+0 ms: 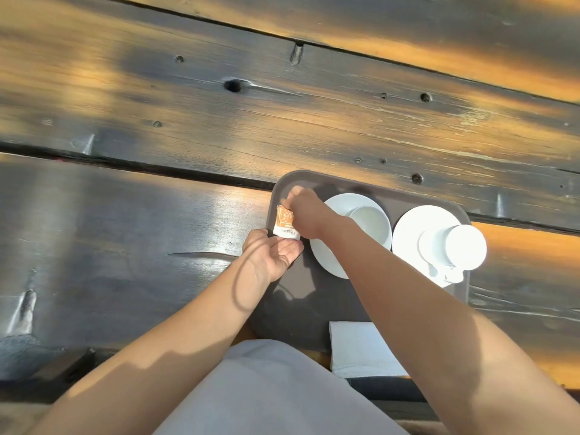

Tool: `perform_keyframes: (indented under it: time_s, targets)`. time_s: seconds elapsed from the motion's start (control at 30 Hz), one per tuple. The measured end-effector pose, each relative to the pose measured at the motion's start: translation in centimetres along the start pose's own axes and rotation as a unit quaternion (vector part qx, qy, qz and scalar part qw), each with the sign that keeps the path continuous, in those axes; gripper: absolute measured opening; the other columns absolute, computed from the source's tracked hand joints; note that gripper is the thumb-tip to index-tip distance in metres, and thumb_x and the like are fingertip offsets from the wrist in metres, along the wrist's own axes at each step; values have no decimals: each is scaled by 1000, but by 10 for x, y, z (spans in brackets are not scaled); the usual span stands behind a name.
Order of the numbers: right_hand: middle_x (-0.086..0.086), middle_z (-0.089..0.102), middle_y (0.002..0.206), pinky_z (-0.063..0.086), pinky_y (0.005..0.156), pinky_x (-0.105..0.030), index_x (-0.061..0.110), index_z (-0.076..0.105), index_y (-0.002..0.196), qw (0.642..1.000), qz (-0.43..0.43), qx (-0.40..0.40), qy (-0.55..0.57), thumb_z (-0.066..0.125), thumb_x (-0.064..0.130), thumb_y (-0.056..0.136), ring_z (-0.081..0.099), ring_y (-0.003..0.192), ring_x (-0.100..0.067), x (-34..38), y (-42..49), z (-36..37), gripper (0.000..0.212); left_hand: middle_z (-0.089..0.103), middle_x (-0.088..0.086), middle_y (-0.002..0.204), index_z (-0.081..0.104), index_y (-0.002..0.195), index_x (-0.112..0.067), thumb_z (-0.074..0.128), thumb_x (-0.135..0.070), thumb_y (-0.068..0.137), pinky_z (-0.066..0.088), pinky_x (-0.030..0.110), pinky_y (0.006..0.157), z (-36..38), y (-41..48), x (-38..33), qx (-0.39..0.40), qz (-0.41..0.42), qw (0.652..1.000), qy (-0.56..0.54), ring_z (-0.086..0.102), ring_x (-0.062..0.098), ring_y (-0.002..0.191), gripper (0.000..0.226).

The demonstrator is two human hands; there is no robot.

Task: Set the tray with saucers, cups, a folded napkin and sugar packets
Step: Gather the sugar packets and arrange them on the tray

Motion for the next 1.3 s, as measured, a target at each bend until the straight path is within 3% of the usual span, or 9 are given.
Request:
perform_keyframes:
  time_s: [0.1, 0.17, 0.3, 0.43, 0.6, 0.7, 0.87, 1.03, 1.3]
  targets:
    - [-13, 43, 139, 42, 102, -30, 13, 43, 147, 998, 25, 12, 55, 47, 7, 96, 43, 127, -25, -2, 1, 2, 51, 49, 29, 141, 37, 139, 16, 20, -30, 108, 44, 46, 106, -1, -1, 0, -7, 7, 1000, 11, 51, 39, 129, 58]
    - [-15, 37, 144, 42, 103, -30, 12, 40, 148, 988, 64, -17, 141, 47, 2, 94, 43, 130, -28, -5, -3, 1, 55, 47, 29, 141, 38, 138, 13, 25, -26, 107, 49, 42, 101, -5, -1, -4, -24, 22, 999, 28, 55, 38, 116, 52]
    - [-20, 53, 138, 41, 97, -31, 0, 54, 134, 941, 161, -128, 269, 47, 5, 97, 50, 127, -32, -15, -16, -9, 38, 49, 20, 88, 47, 84, -2, 34, -22, 104, 52, 32, 51, -18, -4, -19, -58, 57, 988, 135, 48, 30, 70, 31]
    - [-19, 64, 96, 40, 76, -29, 1, 62, 91, 871, 260, -144, 391, 40, 13, 98, 57, 92, -32, -27, -24, -14, 26, 42, 7, 72, 48, 74, -9, 34, -34, 106, 40, 28, 60, -13, -6, -35, -31, 124, 970, 208, 44, 20, 64, 43]
    - [-9, 63, 86, 56, 90, -45, 10, 59, 83, 720, 319, -100, 608, 36, 46, 100, 65, 99, -35, -23, -26, -2, 46, 59, 8, 89, 56, 89, -9, 38, -44, 103, 50, 35, 77, 1, -2, -48, -75, 221, 921, 310, 60, 25, 86, 42]
    - [-3, 59, 91, 56, 89, -43, 15, 53, 103, 674, 335, -70, 655, 32, 60, 97, 61, 103, -28, -21, -28, 8, 50, 51, 11, 84, 52, 82, -14, 35, -45, 103, 40, 31, 59, 8, -1, -48, -61, 224, 910, 344, 50, 22, 70, 42]
    - [1, 47, 87, 48, 76, -37, 17, 52, 124, 633, 339, -33, 695, 28, 68, 95, 47, 77, -23, -14, -30, 6, 64, 59, 16, 93, 58, 96, -7, 32, -53, 102, 49, 43, 79, 17, 2, -48, -74, 232, 883, 401, 57, 28, 85, 53]
    - [4, 38, 73, 42, 62, -32, 14, 47, 139, 565, 344, -30, 749, 30, 68, 95, 38, 57, -14, -6, -32, 5, 72, 64, 12, 96, 59, 107, -5, 29, -57, 101, 44, 39, 81, 20, 7, -49, -69, 213, 887, 404, 60, 27, 86, 60]
    - [-4, 46, 115, 49, 90, -41, 9, 39, 145, 562, 324, -24, 761, 28, 70, 94, 54, 99, -25, -4, -28, 14, 81, 68, 7, 82, 61, 83, -6, 26, -57, 102, 49, 31, 65, 17, 5, -55, -55, 190, 892, 408, 65, 21, 75, 65]
Point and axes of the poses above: each hand's wrist, its own y-axis towards the middle knuckle, its own z-axis out of the palm, x = y × z, the point moved 4 cm from there along y, towards the middle knuckle
